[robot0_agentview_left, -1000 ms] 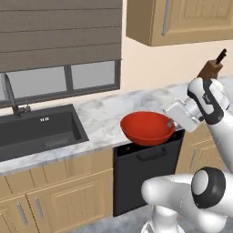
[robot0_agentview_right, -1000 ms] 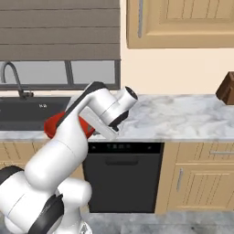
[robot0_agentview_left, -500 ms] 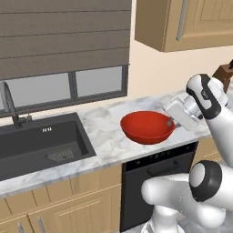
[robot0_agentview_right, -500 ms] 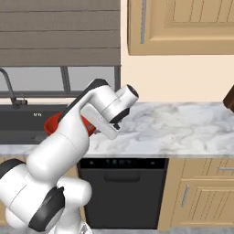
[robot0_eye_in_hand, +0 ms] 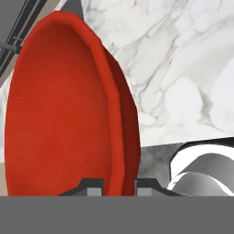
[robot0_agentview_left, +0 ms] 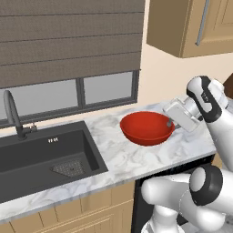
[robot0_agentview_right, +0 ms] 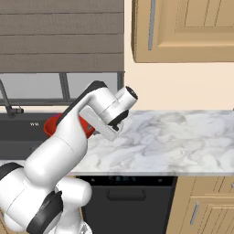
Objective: Pick the cup and bowl from the counter and place them on the counter next to the sink.
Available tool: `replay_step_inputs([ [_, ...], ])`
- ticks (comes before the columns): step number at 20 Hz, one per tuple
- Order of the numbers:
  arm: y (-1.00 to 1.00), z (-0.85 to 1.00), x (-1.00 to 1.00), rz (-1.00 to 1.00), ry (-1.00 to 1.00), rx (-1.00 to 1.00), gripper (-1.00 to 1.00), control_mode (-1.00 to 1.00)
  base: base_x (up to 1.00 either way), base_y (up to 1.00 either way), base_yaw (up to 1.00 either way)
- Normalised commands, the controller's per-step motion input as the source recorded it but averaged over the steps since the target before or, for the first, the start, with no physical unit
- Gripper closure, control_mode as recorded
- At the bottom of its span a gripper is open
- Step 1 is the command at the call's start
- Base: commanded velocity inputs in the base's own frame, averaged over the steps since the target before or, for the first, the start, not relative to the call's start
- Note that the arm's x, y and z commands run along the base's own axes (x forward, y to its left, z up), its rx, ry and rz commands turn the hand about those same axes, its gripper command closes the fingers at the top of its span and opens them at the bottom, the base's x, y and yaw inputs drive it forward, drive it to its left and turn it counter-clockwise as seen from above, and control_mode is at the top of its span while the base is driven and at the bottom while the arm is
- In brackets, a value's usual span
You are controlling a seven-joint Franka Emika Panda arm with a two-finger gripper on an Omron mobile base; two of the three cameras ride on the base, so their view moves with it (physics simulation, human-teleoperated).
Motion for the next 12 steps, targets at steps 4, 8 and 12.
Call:
replay_step_inputs([
  [4,0.0,0.0,0.0,0.0,0.0,0.0,1.0,1.0,0.0,0.07,0.0],
  [8,0.0,0.0,0.0,0.0,0.0,0.0,1.0,1.0,0.0,0.0,0.0],
  [12,0.0,0.0,0.0,0.0,0.0,0.0,1.0,1.0,0.0,0.0,0.0],
])
